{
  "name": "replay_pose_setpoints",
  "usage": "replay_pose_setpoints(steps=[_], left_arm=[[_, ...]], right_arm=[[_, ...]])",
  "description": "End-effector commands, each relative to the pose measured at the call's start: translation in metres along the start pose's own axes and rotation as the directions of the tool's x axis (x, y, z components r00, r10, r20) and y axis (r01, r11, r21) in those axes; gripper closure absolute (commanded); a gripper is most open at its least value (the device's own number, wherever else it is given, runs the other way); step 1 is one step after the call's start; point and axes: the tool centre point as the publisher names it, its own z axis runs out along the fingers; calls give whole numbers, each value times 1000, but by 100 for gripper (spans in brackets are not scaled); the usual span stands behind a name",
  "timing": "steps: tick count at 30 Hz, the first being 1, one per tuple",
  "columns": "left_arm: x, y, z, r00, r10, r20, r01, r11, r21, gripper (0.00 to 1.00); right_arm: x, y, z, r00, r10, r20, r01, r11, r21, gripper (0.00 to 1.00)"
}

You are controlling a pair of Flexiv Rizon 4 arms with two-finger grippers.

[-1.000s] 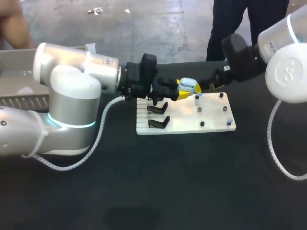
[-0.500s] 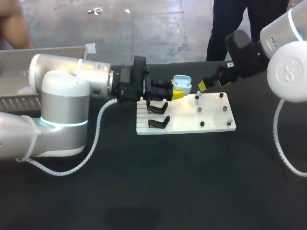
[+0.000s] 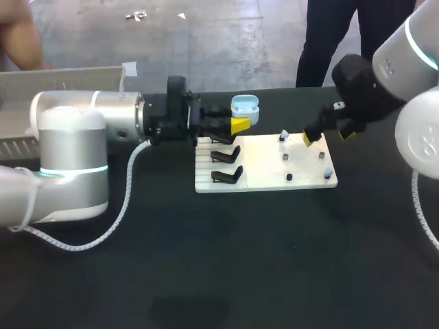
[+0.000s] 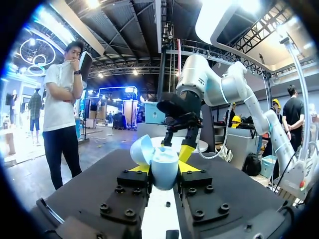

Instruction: Pick up each earbud case from the left stands, insert the matching earbuds, close the lid, and place the case in the box.

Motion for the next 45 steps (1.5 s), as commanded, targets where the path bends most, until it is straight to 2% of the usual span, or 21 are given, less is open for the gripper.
replay_pose_setpoints(steps=[1, 14, 16, 20, 23, 36, 37, 39, 41, 45], left_arm=[[-7, -9, -3, 1000, 16, 5, -16, 1000, -25, 100], [-6, -11, 2, 999, 22, -28, -22, 1000, -10, 100], [-6, -11, 2, 999, 22, -28, -22, 1000, -10, 100], [-6, -11, 2, 999, 22, -28, -22, 1000, -10, 100], [-6, -11, 2, 999, 22, -28, -22, 1000, -10, 100], [-6, -11, 2, 999, 22, -28, -22, 1000, -10, 100], [-6, -11, 2, 999, 22, -28, -22, 1000, -10, 100], [-6, -11, 2, 999, 22, -28, -22, 1000, -10, 100], [-6, -11, 2, 999, 22, -28, -22, 1000, -10, 100], [-6, -11, 2, 999, 22, -28, -22, 1000, -10, 100]], right_arm=[[8, 0, 0, 1000, 12, -24, -9, 992, 125, 0], [27, -5, 23, 989, 48, -139, -21, 981, 191, 0], [31, -3, 28, 983, 38, -177, 3, 975, 224, 0], [38, -4, 33, 978, 38, -204, 14, 969, 247, 0], [42, -7, 35, 977, 46, -210, 15, 959, 282, 0], [42, -7, 35, 977, 46, -210, 15, 959, 282, 0], [41, -6, 40, 979, 35, -203, 20, 964, 265, 0], [40, -8, 49, 969, 38, -243, 40, 950, 310, 0], [40, -8, 52, 969, 35, -243, 42, 952, 303, 0], [42, -12, 55, 969, 45, -242, 42, 938, 343, 0]])
